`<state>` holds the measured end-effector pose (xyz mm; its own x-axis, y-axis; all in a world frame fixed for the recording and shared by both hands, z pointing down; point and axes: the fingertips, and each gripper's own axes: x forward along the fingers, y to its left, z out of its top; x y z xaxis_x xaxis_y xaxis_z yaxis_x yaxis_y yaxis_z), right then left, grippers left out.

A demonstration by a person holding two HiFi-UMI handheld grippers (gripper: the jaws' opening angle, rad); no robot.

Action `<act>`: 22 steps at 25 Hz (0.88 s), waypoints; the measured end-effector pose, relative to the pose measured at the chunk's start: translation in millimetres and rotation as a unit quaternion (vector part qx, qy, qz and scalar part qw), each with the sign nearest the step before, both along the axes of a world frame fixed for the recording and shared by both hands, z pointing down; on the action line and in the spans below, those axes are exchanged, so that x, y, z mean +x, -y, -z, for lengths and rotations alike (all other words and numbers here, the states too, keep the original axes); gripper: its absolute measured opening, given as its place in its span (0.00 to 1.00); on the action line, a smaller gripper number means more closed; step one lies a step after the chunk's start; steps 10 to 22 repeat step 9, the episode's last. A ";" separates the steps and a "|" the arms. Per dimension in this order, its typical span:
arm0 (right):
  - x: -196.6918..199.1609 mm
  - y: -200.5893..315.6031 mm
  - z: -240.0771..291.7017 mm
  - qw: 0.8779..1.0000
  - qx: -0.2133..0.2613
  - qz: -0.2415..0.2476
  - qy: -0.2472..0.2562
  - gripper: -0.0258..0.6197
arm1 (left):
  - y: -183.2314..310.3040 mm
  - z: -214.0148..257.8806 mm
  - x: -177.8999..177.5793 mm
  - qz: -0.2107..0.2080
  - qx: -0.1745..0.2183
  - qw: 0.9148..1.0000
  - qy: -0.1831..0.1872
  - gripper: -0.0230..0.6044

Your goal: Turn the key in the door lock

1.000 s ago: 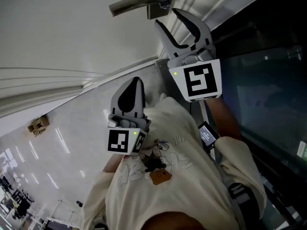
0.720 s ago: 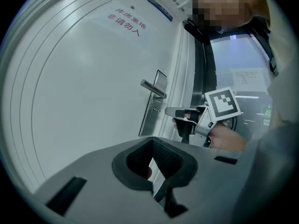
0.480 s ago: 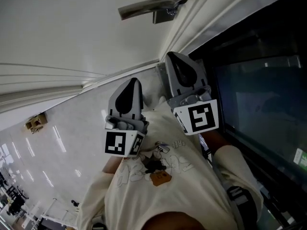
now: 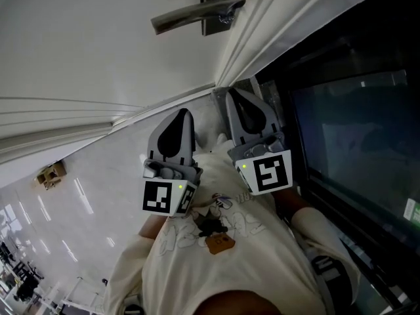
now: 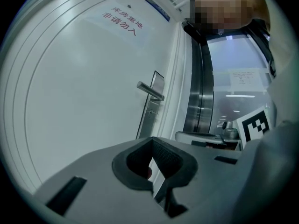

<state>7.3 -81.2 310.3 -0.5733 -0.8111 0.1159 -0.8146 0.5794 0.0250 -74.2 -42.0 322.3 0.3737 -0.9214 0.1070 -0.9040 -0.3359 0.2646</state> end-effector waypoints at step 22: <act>3.0 -18.0 -1.2 1.000 -0.013 0.004 0.001 0.05 | -8.2 0.9 17.7 -0.021 -0.011 1.000 0.009 0.05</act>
